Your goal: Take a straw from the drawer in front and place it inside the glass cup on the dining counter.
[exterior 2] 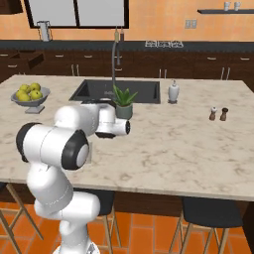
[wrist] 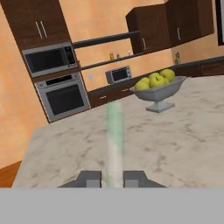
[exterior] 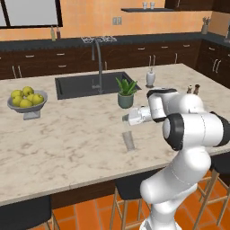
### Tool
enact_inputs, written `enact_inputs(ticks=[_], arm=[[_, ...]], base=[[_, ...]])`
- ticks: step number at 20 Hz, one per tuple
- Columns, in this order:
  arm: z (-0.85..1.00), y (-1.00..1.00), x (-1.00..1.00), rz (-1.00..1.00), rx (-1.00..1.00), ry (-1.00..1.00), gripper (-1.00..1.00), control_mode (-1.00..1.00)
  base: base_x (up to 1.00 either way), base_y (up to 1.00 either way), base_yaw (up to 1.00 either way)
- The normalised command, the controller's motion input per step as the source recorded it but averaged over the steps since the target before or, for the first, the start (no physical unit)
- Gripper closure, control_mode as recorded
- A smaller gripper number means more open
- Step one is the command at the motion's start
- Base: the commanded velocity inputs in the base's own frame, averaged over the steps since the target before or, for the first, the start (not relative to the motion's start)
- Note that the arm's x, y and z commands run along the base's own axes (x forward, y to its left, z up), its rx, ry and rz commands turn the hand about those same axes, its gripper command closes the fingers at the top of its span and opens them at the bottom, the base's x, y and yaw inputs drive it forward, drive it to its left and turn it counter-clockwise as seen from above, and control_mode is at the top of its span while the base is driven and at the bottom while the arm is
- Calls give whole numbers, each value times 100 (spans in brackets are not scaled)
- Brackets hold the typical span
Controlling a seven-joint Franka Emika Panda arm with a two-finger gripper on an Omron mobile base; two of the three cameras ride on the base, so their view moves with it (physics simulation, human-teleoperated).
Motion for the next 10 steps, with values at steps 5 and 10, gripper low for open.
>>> enact_inputs(ticks=[5, 10], arm=[[0, 0, -47, 0, 5, 0, 100, -100], [-13, 0, -29, 0, 6, 0, 100, -100]], base=[[0, 0, 0], [0, 0, 0]])
